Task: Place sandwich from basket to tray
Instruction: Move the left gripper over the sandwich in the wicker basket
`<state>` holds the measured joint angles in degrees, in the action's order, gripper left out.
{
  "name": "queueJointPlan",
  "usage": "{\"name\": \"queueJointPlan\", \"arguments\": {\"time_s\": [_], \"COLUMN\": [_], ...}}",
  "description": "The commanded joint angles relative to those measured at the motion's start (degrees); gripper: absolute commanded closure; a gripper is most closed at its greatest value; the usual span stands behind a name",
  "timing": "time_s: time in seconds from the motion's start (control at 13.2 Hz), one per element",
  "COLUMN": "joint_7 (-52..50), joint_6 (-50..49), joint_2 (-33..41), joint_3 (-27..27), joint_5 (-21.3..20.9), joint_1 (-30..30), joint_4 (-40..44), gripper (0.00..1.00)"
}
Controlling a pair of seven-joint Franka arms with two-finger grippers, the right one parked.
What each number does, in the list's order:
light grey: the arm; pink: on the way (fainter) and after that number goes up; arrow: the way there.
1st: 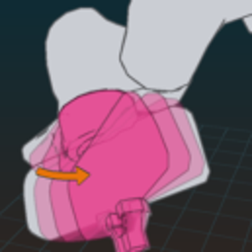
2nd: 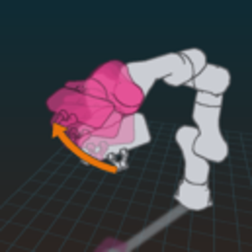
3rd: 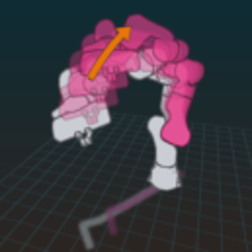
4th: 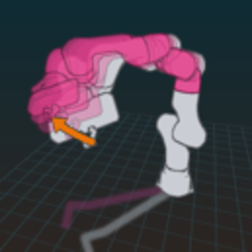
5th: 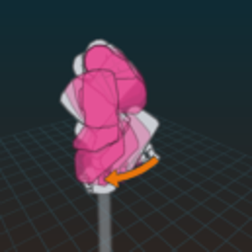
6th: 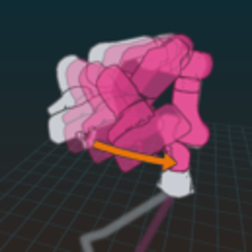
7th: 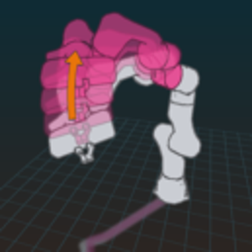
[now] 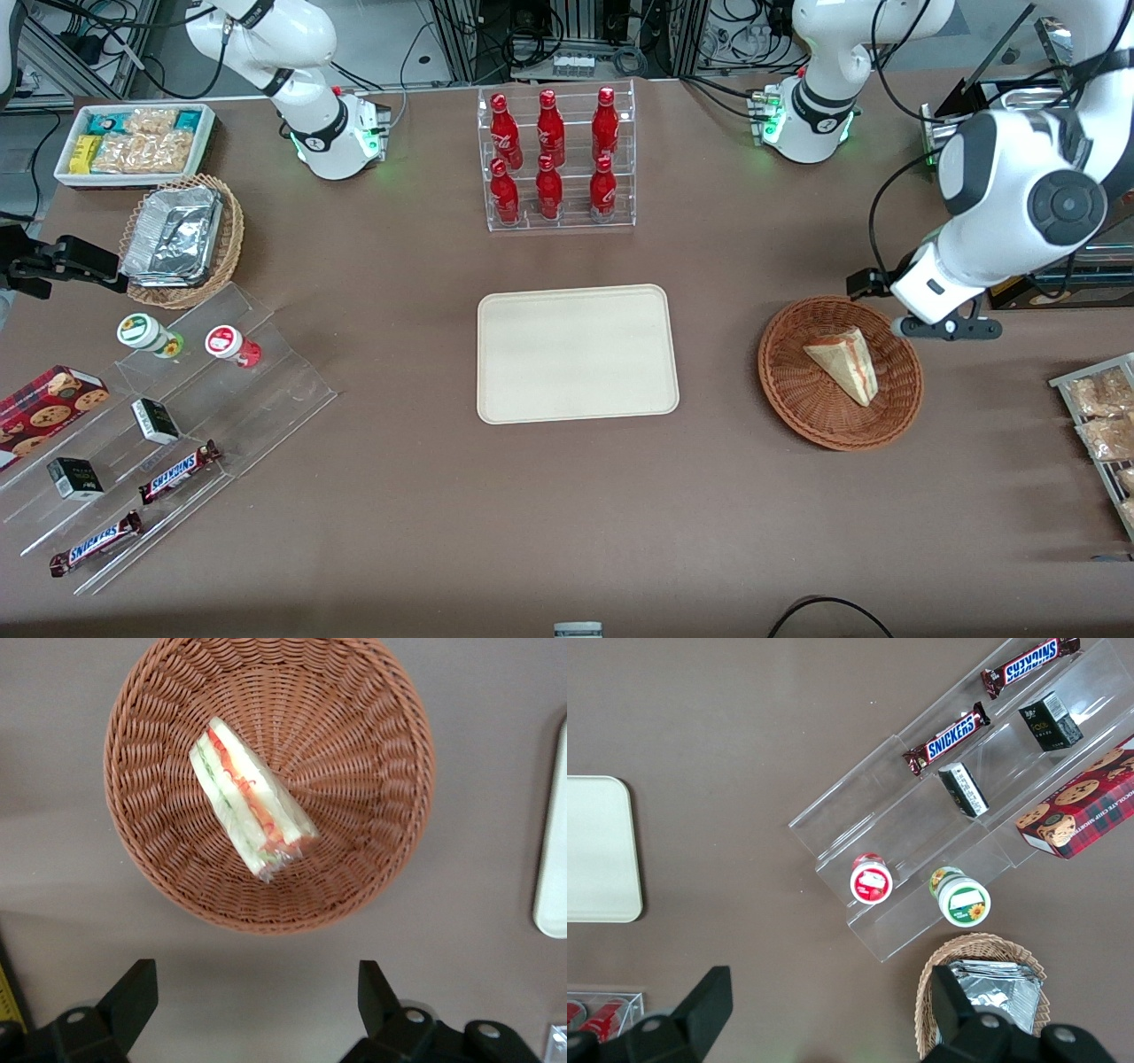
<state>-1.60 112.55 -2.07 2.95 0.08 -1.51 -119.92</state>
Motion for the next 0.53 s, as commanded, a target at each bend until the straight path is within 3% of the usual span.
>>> {"name": "queueJointPlan", "arguments": {"time_s": [0.0, 0.45], "joint_7": [-0.85, -31.76], "joint_6": [3.46, 8.91], "joint_2": [-1.96, -6.45], "joint_3": [0.21, 0.39], "joint_5": [-0.7, -1.93], "joint_1": [0.89, 0.37], "joint_4": [-0.31, -0.4], "gripper": [0.0, 0.0]}}
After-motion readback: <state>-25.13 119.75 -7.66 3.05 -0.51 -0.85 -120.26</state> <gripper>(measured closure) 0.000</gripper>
